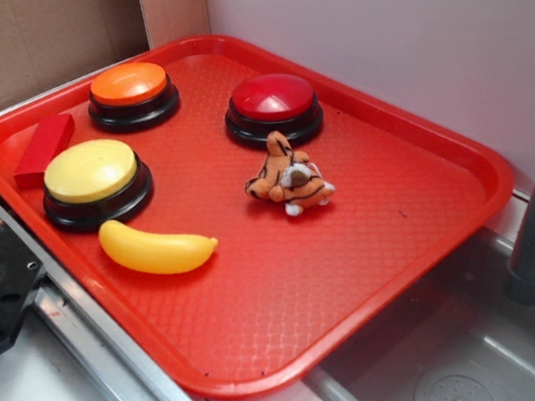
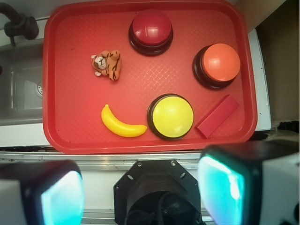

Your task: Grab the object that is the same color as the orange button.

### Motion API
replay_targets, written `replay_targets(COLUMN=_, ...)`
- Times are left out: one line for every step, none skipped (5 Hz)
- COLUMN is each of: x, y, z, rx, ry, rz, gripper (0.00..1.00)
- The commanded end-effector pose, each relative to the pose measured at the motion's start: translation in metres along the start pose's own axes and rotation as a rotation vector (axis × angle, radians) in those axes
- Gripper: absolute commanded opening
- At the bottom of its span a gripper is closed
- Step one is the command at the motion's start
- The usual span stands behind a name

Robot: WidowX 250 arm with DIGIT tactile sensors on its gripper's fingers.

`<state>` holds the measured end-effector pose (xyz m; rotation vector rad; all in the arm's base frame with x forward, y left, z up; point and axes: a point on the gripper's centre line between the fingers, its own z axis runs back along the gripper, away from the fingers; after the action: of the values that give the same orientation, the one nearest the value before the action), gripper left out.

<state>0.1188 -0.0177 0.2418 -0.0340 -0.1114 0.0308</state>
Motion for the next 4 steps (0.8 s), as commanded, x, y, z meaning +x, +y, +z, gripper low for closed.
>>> replay_targets(x=0.0, y=0.0, z=0.0, rx=0.0, ry=0.0, rz=0.0, gripper=1.0)
replay_targets(x=0.002, y=-0.003, z=-0.001, rx=-0.017, ry=-0.006, rz=-0.127, gripper=1.0)
replay_targets(x=0.022, y=-0.008, z=-0.013, rx=0.025, ry=-0.013, rz=-0.327, gripper=1.0)
replay_targets(x=0.041, y=-0.019, z=-0.029, rx=0.071, ry=-0.044, rz=-0.469, gripper=1.0)
